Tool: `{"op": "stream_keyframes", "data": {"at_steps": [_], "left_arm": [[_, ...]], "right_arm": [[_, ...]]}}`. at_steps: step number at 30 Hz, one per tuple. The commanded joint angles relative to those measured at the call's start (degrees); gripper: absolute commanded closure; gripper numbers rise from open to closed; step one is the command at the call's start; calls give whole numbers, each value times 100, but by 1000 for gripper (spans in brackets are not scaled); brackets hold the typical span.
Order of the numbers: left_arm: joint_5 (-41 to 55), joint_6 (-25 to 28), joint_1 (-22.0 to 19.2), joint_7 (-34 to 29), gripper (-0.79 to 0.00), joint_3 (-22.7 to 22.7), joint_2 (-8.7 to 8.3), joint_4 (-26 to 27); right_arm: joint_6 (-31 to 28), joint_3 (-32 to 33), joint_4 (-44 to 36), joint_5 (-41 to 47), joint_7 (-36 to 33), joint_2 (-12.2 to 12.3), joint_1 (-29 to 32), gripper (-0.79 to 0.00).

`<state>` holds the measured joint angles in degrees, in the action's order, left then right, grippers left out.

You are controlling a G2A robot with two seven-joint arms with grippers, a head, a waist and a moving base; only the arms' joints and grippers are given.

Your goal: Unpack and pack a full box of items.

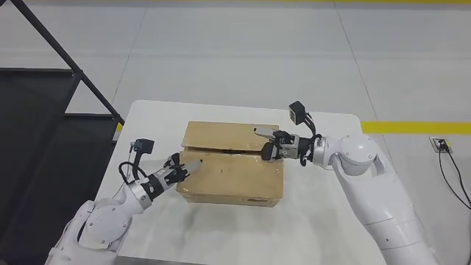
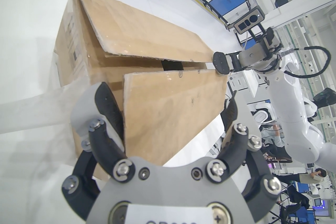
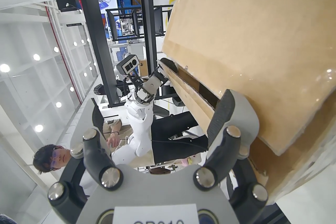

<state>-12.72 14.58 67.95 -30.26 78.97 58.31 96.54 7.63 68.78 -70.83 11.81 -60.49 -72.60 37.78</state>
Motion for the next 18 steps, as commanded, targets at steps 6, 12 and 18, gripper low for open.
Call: {"op": "stream_keyframes", "data": {"at_steps": [6, 12, 18], "left_arm": [[287, 102, 197, 284, -785, 379, -16, 143], [669, 180, 524, 632, -785, 959, -43, 289], [992, 65, 826, 1029, -785, 1371, -37, 360]], "right_arm": [[-455, -50, 119, 4, 138, 12, 93, -785], [-732, -119, 296, -10, 109, 21, 86, -785], [-944, -176, 531, 109, 85, 14, 50, -785]]}}
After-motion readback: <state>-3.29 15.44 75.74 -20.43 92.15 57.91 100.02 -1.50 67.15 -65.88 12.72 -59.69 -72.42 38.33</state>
